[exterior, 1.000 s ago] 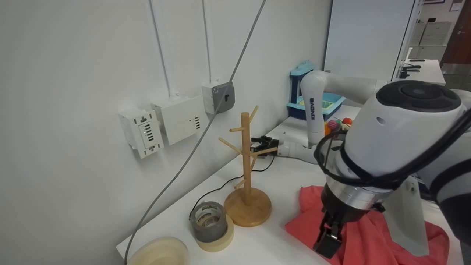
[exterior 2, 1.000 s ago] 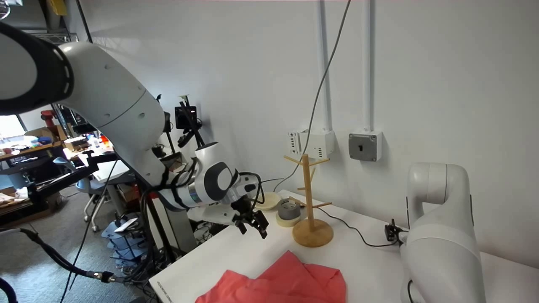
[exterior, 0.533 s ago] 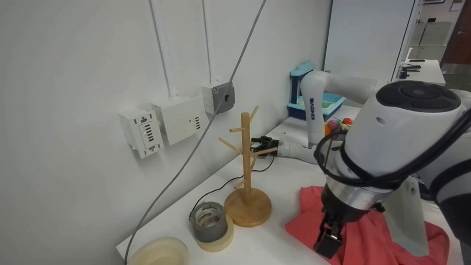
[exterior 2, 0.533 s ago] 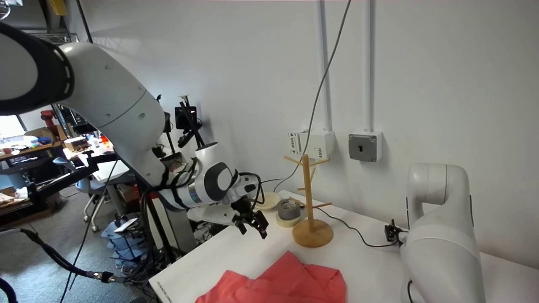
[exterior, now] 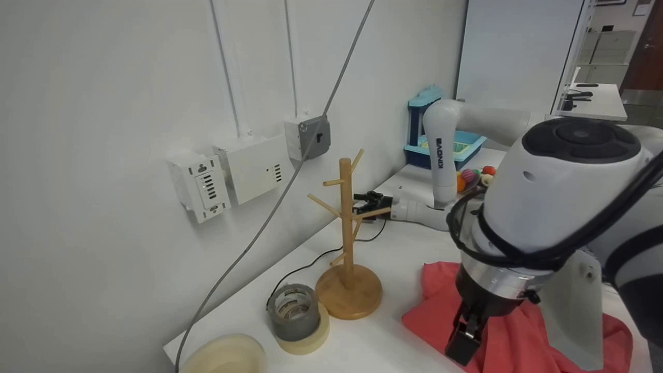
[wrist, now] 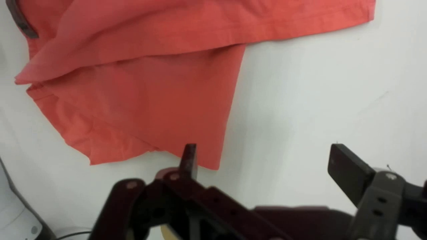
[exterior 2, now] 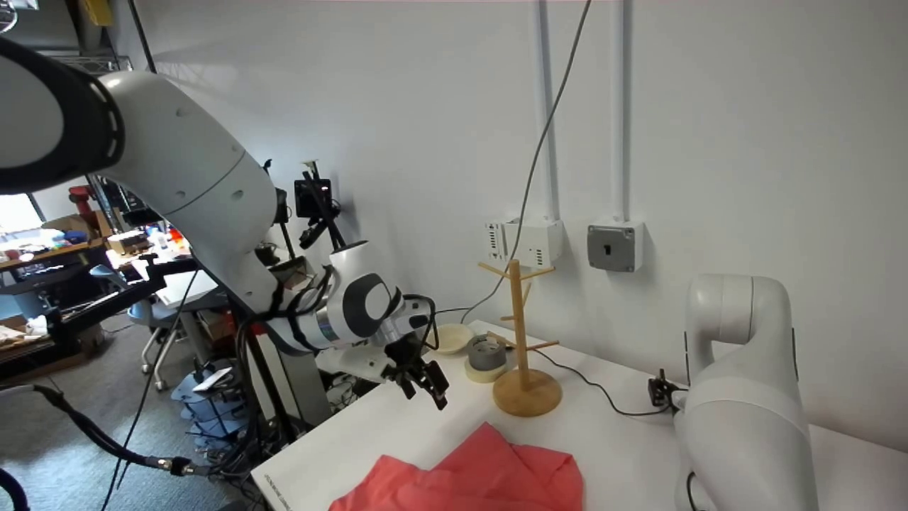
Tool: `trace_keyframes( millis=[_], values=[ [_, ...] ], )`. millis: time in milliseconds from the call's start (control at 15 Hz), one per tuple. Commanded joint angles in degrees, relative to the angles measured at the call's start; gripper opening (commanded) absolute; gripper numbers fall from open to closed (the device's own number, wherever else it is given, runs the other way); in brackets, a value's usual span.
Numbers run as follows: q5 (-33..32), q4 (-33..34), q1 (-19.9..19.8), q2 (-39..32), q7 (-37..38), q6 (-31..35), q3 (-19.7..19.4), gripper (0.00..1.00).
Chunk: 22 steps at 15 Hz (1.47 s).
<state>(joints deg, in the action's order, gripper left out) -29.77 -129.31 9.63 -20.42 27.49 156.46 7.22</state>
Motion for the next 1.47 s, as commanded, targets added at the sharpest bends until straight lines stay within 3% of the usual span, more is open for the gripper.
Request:
trace_keyframes(
  millis=[0, 467, 533, 933, 1000, 1400],
  values=[
    [7.05, 0.48, 4.64, 0.67, 3.75, -4.57, -3.11, 1.0],
    [18.9, 2.02, 7.67, 0.43, 11.28, -9.94, -3.69, 1.0],
    [21.08, 12.03, 8.78, -4.1, 12.67, -16.35, -2.73, 1.0],
    [27.63, 27.0, 9.84, -11.57, 17.64, -26.38, -2.06, 1.0],
    [26.21, 20.81, 9.9, -7.49, 16.25, -23.01, -2.27, 1.0],
    [26.78, 25.37, 10.18, -11.09, 16.9, -24.45, -2.48, 1.0]
  ],
)
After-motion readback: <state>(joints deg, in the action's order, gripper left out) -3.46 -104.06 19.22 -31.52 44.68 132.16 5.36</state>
